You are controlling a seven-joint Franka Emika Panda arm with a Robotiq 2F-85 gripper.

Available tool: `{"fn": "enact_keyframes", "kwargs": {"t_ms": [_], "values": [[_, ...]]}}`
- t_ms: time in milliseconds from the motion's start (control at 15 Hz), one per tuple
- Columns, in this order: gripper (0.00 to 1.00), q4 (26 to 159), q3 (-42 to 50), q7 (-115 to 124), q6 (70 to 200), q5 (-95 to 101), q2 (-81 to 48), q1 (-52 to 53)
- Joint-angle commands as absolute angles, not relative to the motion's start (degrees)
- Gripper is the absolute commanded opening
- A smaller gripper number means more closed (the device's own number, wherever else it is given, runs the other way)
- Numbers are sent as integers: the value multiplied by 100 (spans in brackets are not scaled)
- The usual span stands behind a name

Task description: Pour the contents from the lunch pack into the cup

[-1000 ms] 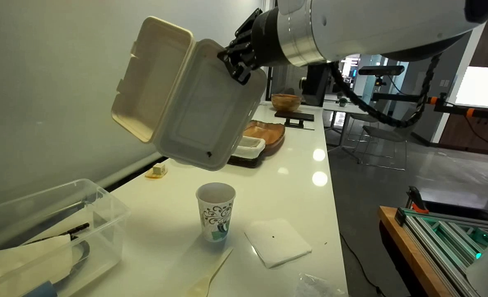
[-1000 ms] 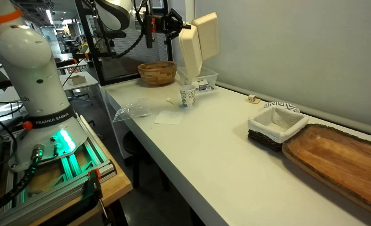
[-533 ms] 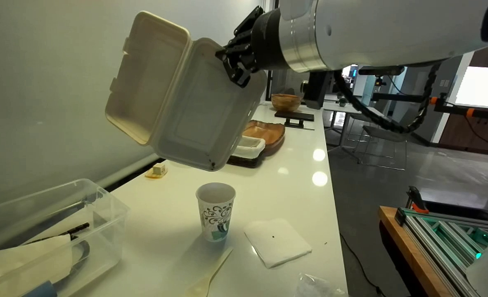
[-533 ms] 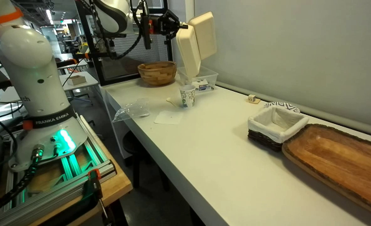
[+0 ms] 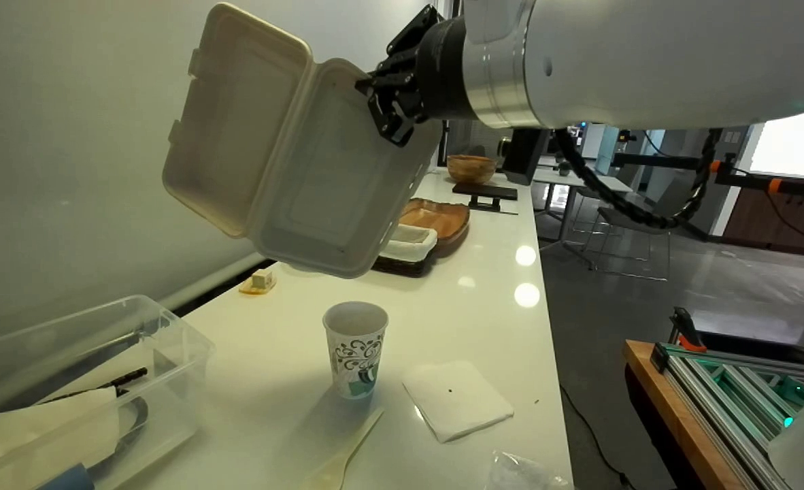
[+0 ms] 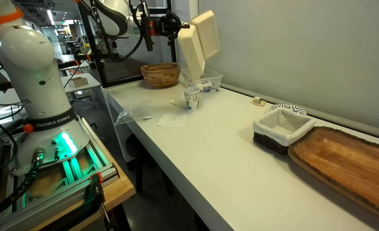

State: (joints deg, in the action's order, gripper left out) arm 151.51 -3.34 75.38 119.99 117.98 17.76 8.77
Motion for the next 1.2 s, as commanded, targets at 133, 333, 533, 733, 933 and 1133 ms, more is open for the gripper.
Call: {"fn": "enact_keyframes", "kwargs": {"t_ms": [133,333,533,733,933,1133], "values": [[1,15221,-297,7687,12129,11588,1786,1044],[1,15240,-356,7633,11939,11601,1769,1052],[1,15250,-413,7543,11700,11634,1744,1041],[1,15241,-365,7563,11866,11578,1768,1048],[1,15245,-296,7601,12038,11550,1846,1032],[1,15277,-168,7752,12264,11557,2072,994]]}}
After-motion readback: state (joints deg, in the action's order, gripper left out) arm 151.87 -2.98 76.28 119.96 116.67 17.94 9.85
